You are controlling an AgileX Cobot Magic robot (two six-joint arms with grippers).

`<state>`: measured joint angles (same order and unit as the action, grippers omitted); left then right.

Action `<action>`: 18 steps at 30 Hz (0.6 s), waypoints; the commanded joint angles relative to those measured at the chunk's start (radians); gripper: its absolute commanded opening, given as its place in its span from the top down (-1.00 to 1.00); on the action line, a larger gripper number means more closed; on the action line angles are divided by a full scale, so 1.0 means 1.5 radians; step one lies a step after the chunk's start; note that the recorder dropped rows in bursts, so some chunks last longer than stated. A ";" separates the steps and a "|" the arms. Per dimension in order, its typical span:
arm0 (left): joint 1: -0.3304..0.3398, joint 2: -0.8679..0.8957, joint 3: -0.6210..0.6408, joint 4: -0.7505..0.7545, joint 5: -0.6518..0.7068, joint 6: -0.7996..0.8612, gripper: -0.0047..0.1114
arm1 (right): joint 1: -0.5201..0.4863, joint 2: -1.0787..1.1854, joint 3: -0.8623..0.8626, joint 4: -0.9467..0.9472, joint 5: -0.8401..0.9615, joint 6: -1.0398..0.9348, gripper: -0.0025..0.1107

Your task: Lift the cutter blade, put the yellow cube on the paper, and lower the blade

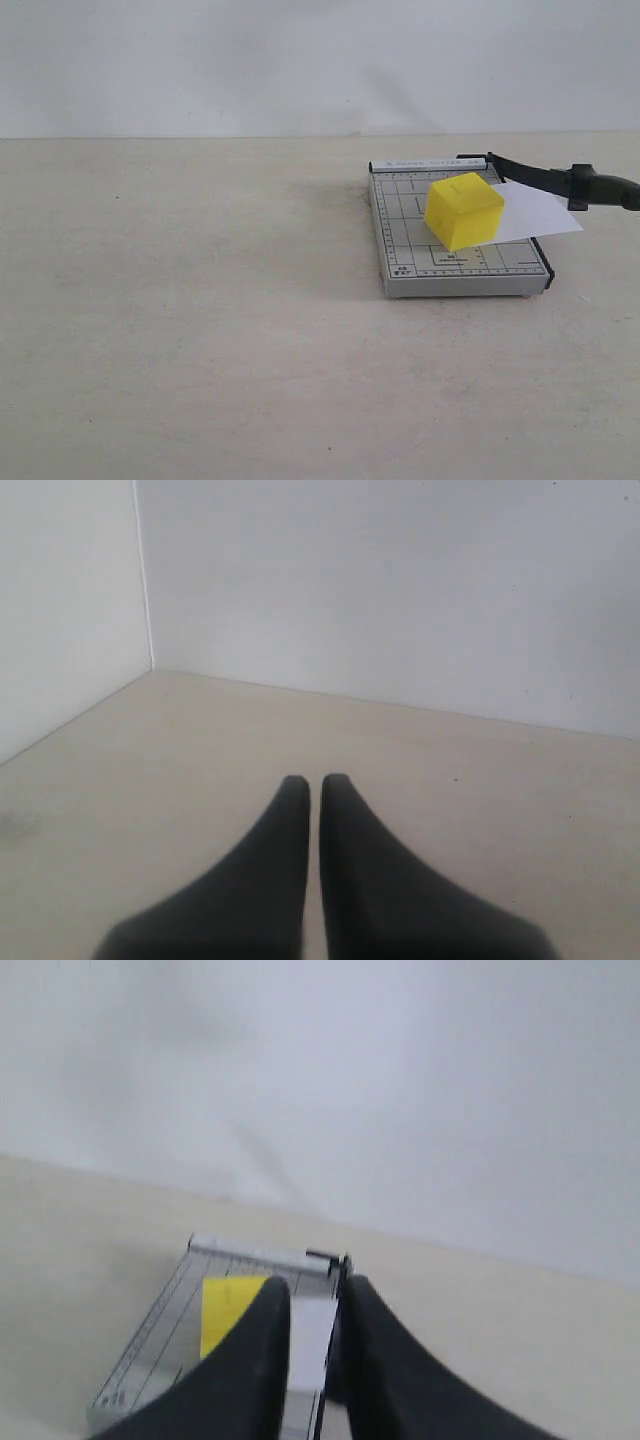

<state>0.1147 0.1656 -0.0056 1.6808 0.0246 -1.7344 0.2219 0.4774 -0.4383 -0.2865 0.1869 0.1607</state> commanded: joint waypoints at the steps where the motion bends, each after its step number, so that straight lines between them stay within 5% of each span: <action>1: -0.005 0.000 0.004 0.003 0.001 0.002 0.84 | -0.002 0.187 -0.164 -0.018 0.054 0.019 0.45; 8: -0.005 0.000 0.004 0.004 0.001 0.002 0.84 | -0.002 0.493 -0.482 0.009 0.401 -0.008 0.42; 12: -0.005 0.000 0.004 0.004 0.001 0.002 0.84 | -0.002 0.565 -0.510 0.024 0.445 -0.031 -0.05; 18: -0.005 0.000 0.004 0.004 0.001 0.002 0.84 | -0.002 0.615 -0.507 0.020 0.444 -0.007 -0.07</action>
<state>0.1147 0.1656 -0.0056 1.6824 0.0246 -1.7344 0.2219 1.3694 -1.1931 -0.2534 0.8489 0.1428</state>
